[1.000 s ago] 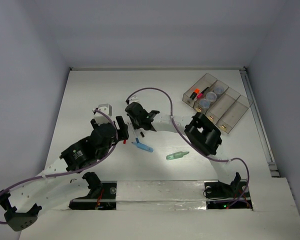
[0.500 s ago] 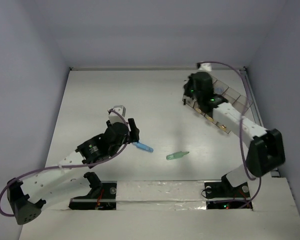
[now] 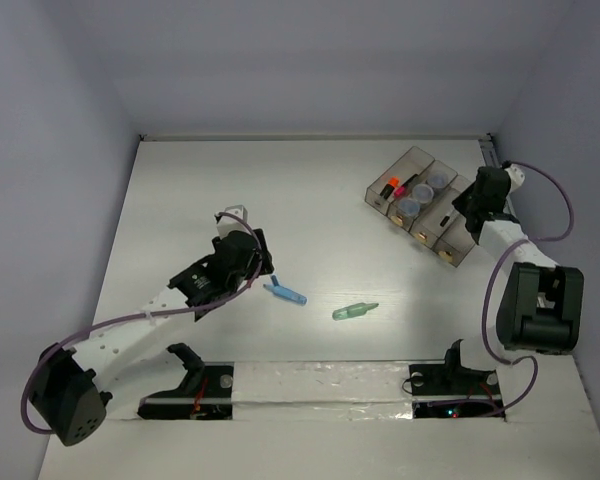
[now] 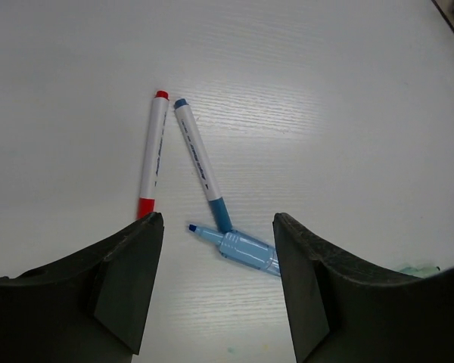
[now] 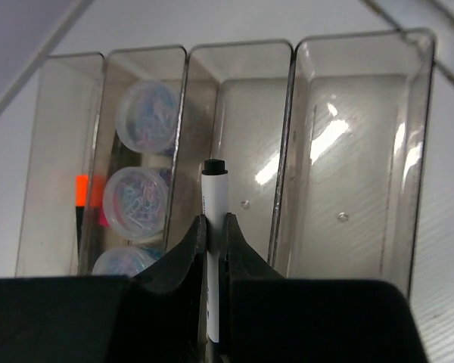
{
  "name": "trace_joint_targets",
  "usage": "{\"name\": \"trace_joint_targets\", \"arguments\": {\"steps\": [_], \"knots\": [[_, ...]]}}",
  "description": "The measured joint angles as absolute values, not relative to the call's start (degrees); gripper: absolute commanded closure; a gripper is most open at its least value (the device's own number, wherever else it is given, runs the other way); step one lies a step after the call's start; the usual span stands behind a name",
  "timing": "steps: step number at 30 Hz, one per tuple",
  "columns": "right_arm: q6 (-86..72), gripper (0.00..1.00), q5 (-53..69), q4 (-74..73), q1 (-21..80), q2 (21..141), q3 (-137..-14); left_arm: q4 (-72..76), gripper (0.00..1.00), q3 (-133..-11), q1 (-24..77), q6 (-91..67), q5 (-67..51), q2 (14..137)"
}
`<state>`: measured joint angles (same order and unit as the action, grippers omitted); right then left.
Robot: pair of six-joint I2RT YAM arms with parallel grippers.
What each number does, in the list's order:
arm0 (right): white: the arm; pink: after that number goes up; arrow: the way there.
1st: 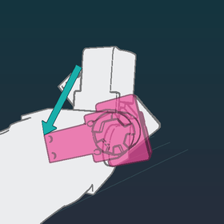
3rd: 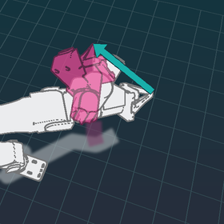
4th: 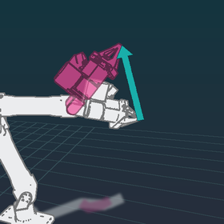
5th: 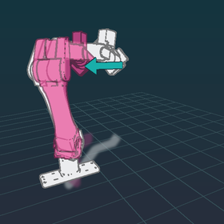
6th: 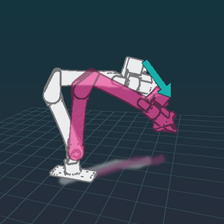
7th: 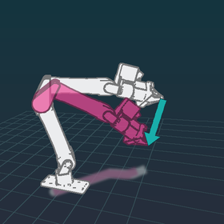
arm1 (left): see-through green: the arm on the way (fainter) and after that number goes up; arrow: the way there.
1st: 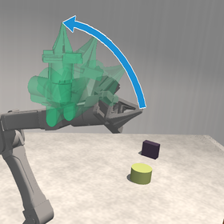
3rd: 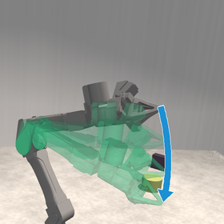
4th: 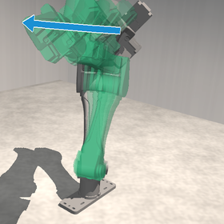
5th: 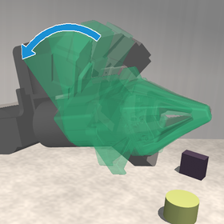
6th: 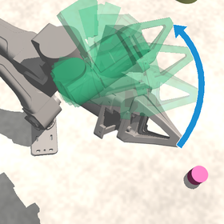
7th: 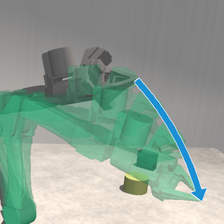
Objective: Sort the stationery into containers
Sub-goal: Place the pen in the storage box, then pick up the pen from the center of the board.
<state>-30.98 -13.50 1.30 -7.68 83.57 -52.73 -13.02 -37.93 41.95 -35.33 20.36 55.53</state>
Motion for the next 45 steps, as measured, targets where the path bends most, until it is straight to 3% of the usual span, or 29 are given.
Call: {"name": "trace_joint_targets", "arguments": {"steps": [5, 8, 9, 12, 15, 24, 34, 43, 45], "knots": [[-33.6, 0.94, -11.1, 2.0, -7.9, 89.5, -52.8, -12.0, 0.44, -37.4, 41.6, -35.4, 21.4, 59.1], [-34.6, 0.77, -10.5, 2.2, -7.9, 90.6, -52.8, -11.8, 0.44, -36.2, 41.5, -35.8, 22.3, 61.7], [-34.9, 0.59, -10.5, 2.3, -7.9, 90.7, -52.8, -11.9, 0.44, -35.7, 41.5, -36.0, 22.7, 62.3], [-35.4, 0.39, -10.3, 2.3, -7.9, 90.7, -53.1, -11.7, 0.46, -34.5, 41.1, -36.2, 23.5, 63.8], [-35.6, 0.29, -9.5, 2.8, -7.9, 90.6, -53.4, -11.4, 0.50, -34.3, 40.4, -36.3, 24.0, 65.3], [-36.0, 0.31, 0.1, 5.8, -6.0, 76.1, -50.2, -8.7, 0.60, -34.4, 39.6, -35.3, 24.9, 73.0], [-35.1, 0.31, 9.0, 7.7, 10.0, 63.2, -41.3, -6.7, 0.66, -38.8, 35.5, -32.6, 26.1, 81.3], [-31.0, 0.31, 8.0, 2.4, 10.2, 55.5, -40.6, -2.3, 0.78, -41.1, 32.7, -30.2, 23.6, 88.1], [-30.6, 0.31, 8.0, 1.9, 10.2, 54.1, -40.6, -1.7, 0.86, -41.8, 32.4, -29.9, 23.3, 88.9]]}}
